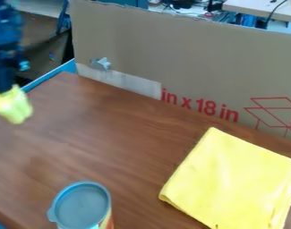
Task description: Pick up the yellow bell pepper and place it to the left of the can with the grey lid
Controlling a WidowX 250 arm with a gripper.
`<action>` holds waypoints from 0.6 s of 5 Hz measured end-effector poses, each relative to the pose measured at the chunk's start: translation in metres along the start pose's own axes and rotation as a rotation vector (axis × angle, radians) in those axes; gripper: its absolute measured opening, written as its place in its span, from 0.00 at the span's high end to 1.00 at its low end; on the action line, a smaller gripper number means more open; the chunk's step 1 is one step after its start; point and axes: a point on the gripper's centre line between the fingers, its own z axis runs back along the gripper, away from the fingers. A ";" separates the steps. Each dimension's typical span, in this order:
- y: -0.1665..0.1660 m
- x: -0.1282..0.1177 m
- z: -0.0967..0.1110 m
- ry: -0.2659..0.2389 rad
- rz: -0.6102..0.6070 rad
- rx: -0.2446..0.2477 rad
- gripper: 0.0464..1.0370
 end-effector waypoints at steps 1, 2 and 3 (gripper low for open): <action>0.004 -0.032 -0.016 0.183 -0.026 0.017 0.95; -0.004 -0.051 -0.036 0.333 -0.051 -0.034 0.95; -0.017 -0.064 -0.048 0.433 -0.100 -0.104 0.95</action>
